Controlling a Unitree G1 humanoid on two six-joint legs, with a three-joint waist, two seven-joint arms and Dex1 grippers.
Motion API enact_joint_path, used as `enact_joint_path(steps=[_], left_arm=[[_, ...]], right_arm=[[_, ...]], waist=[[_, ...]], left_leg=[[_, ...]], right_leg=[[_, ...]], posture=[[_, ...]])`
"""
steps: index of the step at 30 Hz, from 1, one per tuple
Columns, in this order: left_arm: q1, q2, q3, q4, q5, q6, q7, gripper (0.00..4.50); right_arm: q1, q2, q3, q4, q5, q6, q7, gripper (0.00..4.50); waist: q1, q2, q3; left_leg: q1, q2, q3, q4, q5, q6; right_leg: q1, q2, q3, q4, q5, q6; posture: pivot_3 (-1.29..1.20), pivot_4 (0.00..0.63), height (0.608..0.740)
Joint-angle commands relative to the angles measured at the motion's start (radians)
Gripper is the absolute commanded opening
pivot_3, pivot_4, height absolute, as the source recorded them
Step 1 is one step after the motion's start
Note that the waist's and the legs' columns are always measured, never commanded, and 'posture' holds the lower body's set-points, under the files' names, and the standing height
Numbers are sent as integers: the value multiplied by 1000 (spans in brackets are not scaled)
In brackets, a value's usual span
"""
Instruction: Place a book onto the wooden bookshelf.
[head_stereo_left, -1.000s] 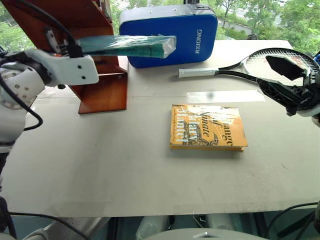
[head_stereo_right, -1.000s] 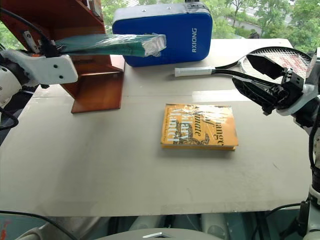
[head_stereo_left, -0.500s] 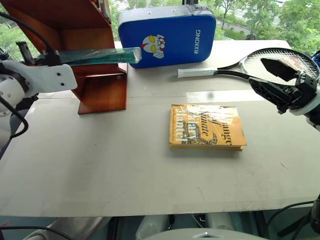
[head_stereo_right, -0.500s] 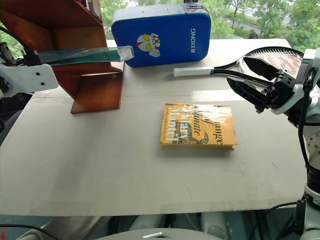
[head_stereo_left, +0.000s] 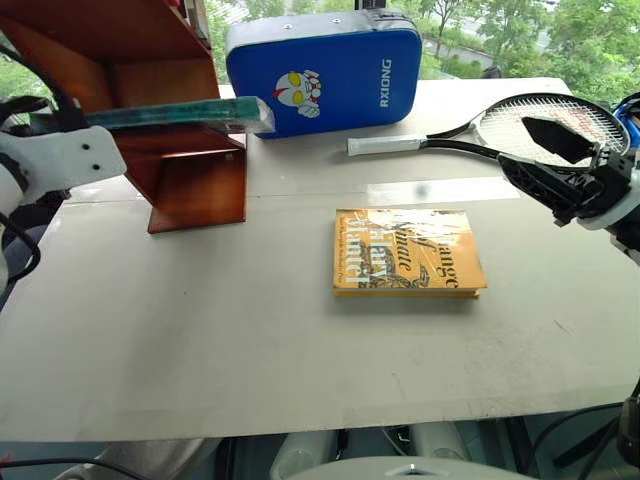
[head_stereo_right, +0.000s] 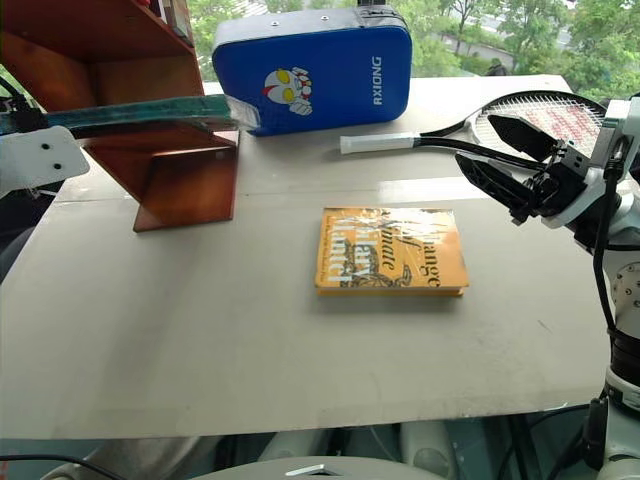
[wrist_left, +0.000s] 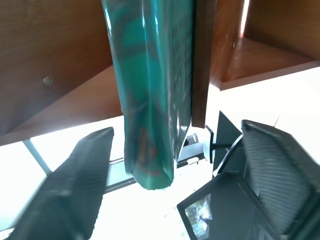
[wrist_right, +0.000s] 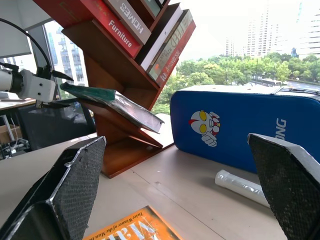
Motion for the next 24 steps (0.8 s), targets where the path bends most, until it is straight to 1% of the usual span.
enact_joint_path(steps=[1,2,3,5,7,9,10,13,15,16,17,19,22,24], left_arm=[[-15,-20,85,-34,-19,34,17,4411],[-43,-64,102,-38,-66,57,26,4411],[-53,-85,117,-24,-96,24,42,4411],[-53,-120,140,11,-165,-117,54,4411],[-61,-229,193,1,-314,-217,51,4411],[-21,-285,211,-27,-383,-303,30,4411],[-3,-331,211,-71,-468,-304,-9,4411],[59,-438,211,-176,-654,-233,-69,4411],[108,-503,203,-242,-756,-140,-69,4411],[131,-539,193,-287,-831,-74,-63,4411],[153,-565,181,-330,-895,-11,-56,4411],[211,-580,145,-415,-1003,122,-62,4411],[308,-635,46,-504,-1058,241,-12,4411],[382,-676,-25,-505,-1005,231,21,4411]], right_arm=[[-5,-4,-28,-9,3,-22,10,4500],[-4,-4,-29,-8,2,-22,10,4500],[-1,-3,-29,-7,0,-23,12,4500],[4,-2,-26,-7,-3,-23,19,4500],[17,-4,-22,-9,-7,-26,34,4500],[31,-6,-19,-10,-12,-27,45,4500],[41,-10,-18,-9,-17,-28,53,4500],[98,-24,-15,-2,-60,-51,94,4500],[156,-36,-9,-4,-99,-77,134,4500],[186,-34,-9,-7,-115,-90,140,4500],[211,-26,-13,-7,-122,-98,135,4500],[263,-6,-20,-10,-129,-104,122,4500],[410,-2,32,11,-278,-208,140,4500],[501,15,58,43,-362,-288,138,4500]], waist=[[0,0,0],[1,1,0],[2,1,0],[2,1,0],[3,2,-1],[2,2,-1],[2,2,-1],[2,1,-1],[3,1,-1],[4,1,-2],[4,1,-2],[4,1,-2],[9,1,-4],[15,2,-4]], left_leg=[[0,0,0,0,0,0],[0,0,0,0,0,0],[0,0,0,1,0,0],[0,0,-1,1,0,0],[0,0,0,2,0,0],[-1,0,0,6,0,0],[-1,0,0,7,0,0],[-2,0,0,10,0,0],[-2,0,0,10,0,0],[-2,0,0,10,0,0],[-1,0,0,10,0,0],[-1,0,0,11,0,0],[2,0,0,11,0,0],[3,0,0,11,0,0]], right_leg=[[0,0,0,0,0,0],[0,0,0,0,0,0],[0,0,0,0,0,0],[0,0,-1,1,0,0],[0,0,-1,1,0,0],[1,-1,-1,1,0,0],[1,-1,-1,2,0,0],[2,-1,-1,2,0,0],[2,-1,-1,2,0,0],[3,-1,-1,3,0,0],[3,-1,-1,3,0,0],[3,-1,-1,5,0,0],[5,0,0,6,1,-1],[5,0,0,7,1,-1]], posture=[[0,150,740],[0,150,740],[0,150,740],[0,150,740],[0,150,740],[0,150,740],[0,150,740],[0,150,740],[0,150,740],[0,150,740],[0,150,740],[0,150,740],[0,150,740],[0,150,740]])
